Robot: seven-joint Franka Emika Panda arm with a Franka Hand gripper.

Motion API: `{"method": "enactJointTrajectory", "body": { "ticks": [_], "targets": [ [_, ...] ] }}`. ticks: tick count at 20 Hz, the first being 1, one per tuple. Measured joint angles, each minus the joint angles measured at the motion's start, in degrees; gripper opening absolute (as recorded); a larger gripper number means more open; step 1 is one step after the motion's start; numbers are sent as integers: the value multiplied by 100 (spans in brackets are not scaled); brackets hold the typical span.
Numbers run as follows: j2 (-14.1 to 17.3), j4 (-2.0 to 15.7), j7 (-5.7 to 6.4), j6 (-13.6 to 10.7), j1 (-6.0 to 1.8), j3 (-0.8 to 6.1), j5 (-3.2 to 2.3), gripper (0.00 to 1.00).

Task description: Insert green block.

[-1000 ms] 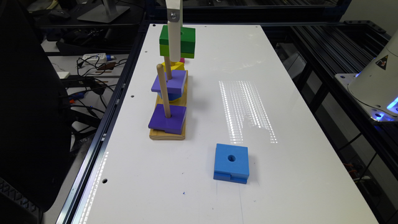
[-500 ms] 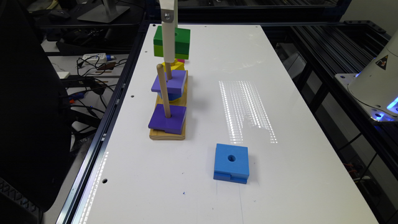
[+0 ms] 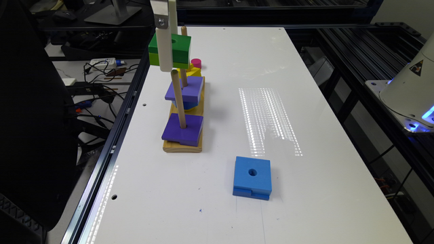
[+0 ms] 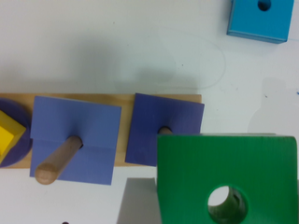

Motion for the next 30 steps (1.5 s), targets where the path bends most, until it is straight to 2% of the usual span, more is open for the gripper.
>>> {"method": "enactJointTrajectory", "body": {
  "ticks": [4,10,30],
  "targets": [
    [0,1,0,0,1,7,0,0],
    [0,0,11,-49,6,71,0,0],
    [91,-52,11,-55,3,75,-3,0]
  ]
}}
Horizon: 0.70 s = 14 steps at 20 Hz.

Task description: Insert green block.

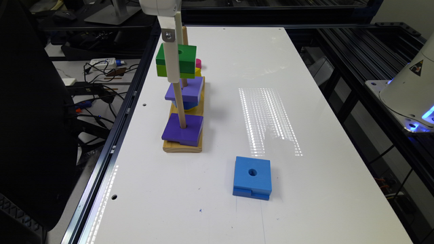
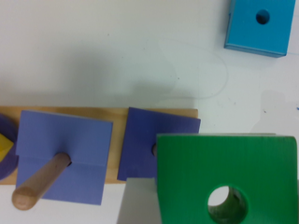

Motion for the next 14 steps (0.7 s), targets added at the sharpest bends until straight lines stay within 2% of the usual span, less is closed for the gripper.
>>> {"method": "enactJointTrajectory", "body": {
  "ticks": [14],
  "targets": [
    [78,-5,0,50,0,0,-12,0]
  ]
}}
